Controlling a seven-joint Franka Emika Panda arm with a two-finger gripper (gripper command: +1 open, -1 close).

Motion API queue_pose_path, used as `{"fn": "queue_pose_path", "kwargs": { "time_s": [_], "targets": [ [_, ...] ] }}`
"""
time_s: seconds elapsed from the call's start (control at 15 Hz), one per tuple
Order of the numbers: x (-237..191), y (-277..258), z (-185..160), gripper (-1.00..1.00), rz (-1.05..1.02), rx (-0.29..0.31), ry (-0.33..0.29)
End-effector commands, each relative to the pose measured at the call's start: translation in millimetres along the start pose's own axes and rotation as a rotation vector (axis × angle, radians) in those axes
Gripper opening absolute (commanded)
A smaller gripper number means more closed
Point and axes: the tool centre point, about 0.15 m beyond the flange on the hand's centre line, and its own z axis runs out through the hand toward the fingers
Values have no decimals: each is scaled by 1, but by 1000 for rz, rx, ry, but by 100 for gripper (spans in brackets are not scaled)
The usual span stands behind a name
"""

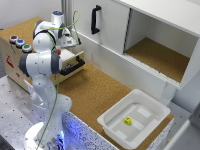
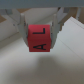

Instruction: Place the grasped pink object in the drawer

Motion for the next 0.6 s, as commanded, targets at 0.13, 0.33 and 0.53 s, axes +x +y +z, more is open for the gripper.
{"fn": "queue_pose_path", "kwargs": {
  "time_s": [0.13,0.33,0.53],
  "targets": [
    [-11,31,27,-100,476,42,103],
    [-16,36,40,-100,663,35,108],
    [-10,39,44,-100,733,0,106]
  ]
}}
